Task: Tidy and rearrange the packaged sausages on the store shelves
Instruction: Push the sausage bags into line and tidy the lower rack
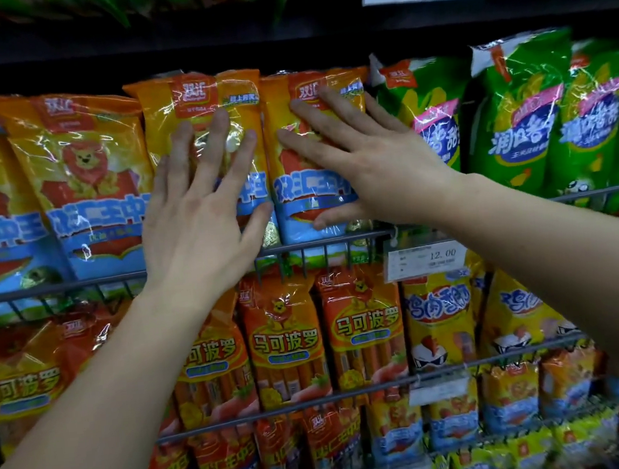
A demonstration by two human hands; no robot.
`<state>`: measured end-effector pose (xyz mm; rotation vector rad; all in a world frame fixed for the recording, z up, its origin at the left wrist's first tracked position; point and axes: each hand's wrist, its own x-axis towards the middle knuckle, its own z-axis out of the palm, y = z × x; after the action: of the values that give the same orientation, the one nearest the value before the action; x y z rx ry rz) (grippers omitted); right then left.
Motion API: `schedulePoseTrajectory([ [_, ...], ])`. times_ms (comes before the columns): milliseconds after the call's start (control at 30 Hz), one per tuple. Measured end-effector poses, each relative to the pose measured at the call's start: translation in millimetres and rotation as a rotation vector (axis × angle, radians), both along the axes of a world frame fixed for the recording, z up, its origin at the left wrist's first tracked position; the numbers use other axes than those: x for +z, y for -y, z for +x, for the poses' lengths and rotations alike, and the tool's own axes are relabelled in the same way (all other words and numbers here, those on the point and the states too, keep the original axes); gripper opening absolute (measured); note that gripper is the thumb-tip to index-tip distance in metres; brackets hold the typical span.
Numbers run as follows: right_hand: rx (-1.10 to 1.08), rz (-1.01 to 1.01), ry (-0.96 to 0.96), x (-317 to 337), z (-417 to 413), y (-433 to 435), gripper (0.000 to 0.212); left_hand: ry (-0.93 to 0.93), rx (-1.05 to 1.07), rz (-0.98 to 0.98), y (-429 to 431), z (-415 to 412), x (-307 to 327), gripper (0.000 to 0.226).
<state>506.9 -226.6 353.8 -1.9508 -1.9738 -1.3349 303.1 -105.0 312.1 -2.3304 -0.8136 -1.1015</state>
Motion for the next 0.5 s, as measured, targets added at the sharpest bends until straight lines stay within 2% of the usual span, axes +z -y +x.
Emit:
schedulePoseTrajectory([
  [400,-0.006,-0.030,0.030,2,0,-2,0.100,0.008,0.019,0.008,6,2,-3,0.067],
  [500,-0.033,-0.025,0.038,1,-2,-1,0.100,0.022,0.017,0.017,7,3,-8,0.072],
])
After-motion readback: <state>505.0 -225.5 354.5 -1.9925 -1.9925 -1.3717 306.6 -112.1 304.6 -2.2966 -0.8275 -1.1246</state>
